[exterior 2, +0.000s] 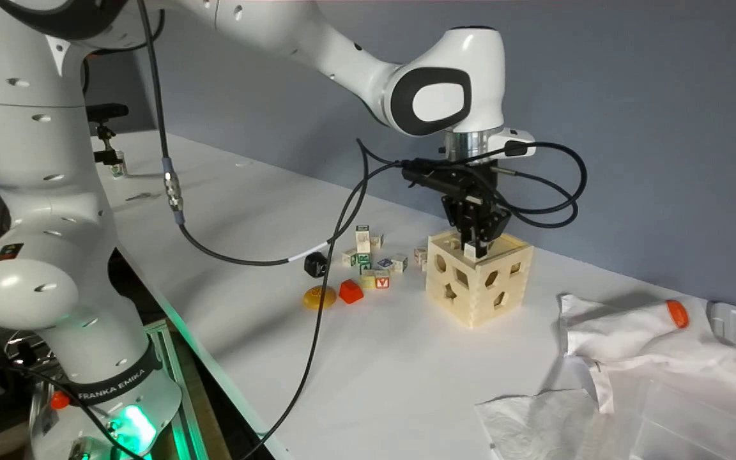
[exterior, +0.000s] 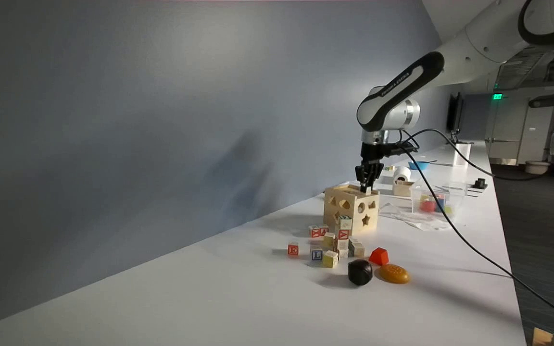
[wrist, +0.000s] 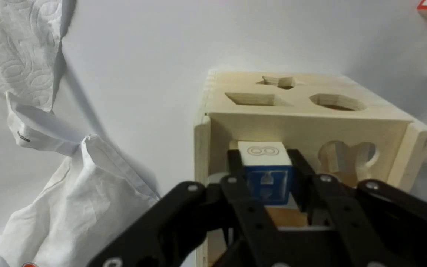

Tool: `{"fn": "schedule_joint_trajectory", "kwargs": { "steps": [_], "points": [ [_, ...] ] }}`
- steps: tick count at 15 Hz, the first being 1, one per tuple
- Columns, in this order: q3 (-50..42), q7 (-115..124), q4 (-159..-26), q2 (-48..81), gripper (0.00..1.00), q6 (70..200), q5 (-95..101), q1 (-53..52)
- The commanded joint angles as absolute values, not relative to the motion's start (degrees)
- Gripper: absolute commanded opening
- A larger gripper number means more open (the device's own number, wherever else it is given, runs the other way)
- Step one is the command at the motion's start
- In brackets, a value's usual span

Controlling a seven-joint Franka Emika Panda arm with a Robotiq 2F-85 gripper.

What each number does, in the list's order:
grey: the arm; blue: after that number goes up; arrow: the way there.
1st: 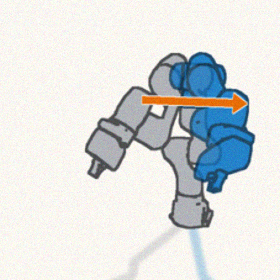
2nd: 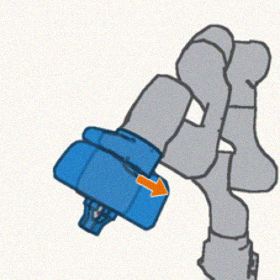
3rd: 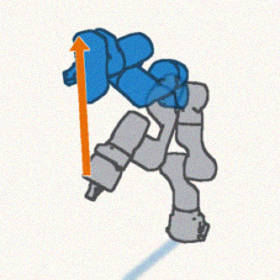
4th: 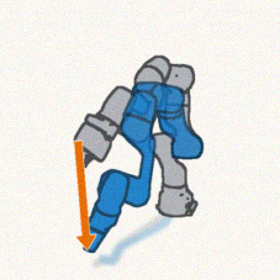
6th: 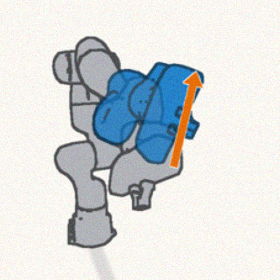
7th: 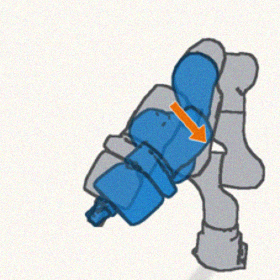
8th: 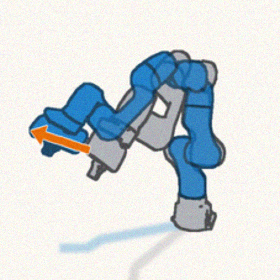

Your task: Put the cube through the square hole of the shape sorting box

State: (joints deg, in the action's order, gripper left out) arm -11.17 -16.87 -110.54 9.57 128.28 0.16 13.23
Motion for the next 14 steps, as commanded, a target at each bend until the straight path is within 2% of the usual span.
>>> {"fn": "schedule_joint_trajectory", "kwargs": {
  "steps": [1, 5, 6, 7, 8, 14],
  "points": [
    [-11.0, -17.3, -109.2, 10.3, 0.08, 126.5, -0.8, 13.9],
    [-11.0, -17.2, -109.3, 10.5, 0.08, 127.2, -1.1, 14.1],
    [-11.0, -17.0, -109.2, 10.6, 0.16, 127.0, -0.9, 14.1],
    [-11.0, -16.9, -109.3, 10.6, 0.58, 127.2, -1.0, 14.1],
    [-11.0, -16.9, -109.3, 10.6, 0.59, 127.2, -1.0, 14.1],
    [-10.9, -16.6, -109.9, 8.7, 1.0, 125.2, -0.6, 13.9]
  ]
}}
